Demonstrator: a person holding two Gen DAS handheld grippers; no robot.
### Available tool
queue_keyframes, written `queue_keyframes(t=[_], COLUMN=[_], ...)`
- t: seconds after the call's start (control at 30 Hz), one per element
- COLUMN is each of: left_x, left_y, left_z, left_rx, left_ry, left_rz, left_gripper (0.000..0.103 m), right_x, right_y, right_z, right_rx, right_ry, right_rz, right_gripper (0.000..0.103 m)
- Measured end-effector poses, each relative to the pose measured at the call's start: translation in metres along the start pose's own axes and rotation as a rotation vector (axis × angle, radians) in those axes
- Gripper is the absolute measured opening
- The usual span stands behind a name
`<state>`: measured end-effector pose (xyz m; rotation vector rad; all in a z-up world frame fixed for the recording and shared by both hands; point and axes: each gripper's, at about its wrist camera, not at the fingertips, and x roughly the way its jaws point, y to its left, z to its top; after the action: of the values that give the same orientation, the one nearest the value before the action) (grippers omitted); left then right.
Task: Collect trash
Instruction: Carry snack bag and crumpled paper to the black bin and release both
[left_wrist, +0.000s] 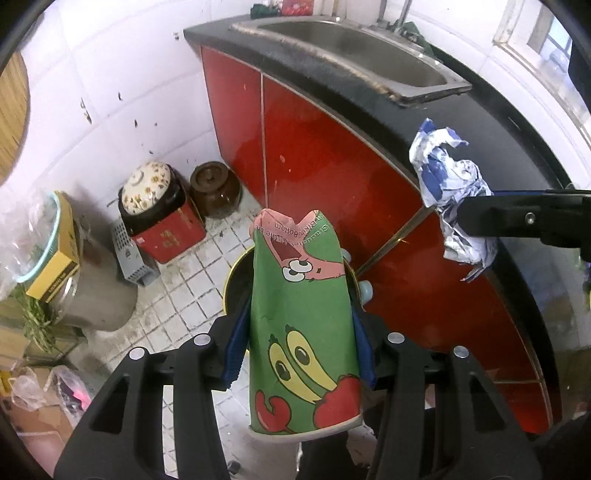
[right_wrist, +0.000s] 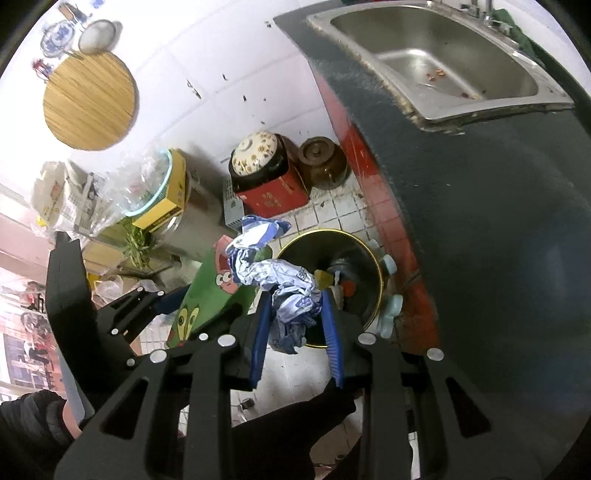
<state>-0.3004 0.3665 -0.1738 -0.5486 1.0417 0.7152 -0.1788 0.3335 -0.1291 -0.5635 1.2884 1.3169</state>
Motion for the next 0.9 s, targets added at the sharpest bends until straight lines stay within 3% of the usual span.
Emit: queue_keyframes(t=[0.33, 0.43, 0.77, 0.9], left_x=[0.017, 0.02, 0.021, 0.012], left_y=[0.008, 0.011, 0.011, -0.004], left_z=[0.003, 0.003, -0.002, 0.001], left_rx=[0.022, 0.027, 0.017, 0.042], left_ry=[0.012, 0.01, 0.027, 0.003], left_rz=[-0.02, -0.005, 0.007, 0.002], left_gripper=[0.049, 0.071, 0.076, 0.085], right_x=[0.02, 0.025, 0.002, -0.024], right_y=[0.0, -0.002, -0.023, -0.04], right_z=[0.02, 0.022, 0.011, -0.001], right_rx=[0.01, 0.014, 0.077, 0.124], right_ry=[0.025, 0.036, -0.003, -0.045], right_rz=[-0.016, -0.027, -0.027, -0.038], right_gripper=[0.033, 0.05, 0.051, 0.062])
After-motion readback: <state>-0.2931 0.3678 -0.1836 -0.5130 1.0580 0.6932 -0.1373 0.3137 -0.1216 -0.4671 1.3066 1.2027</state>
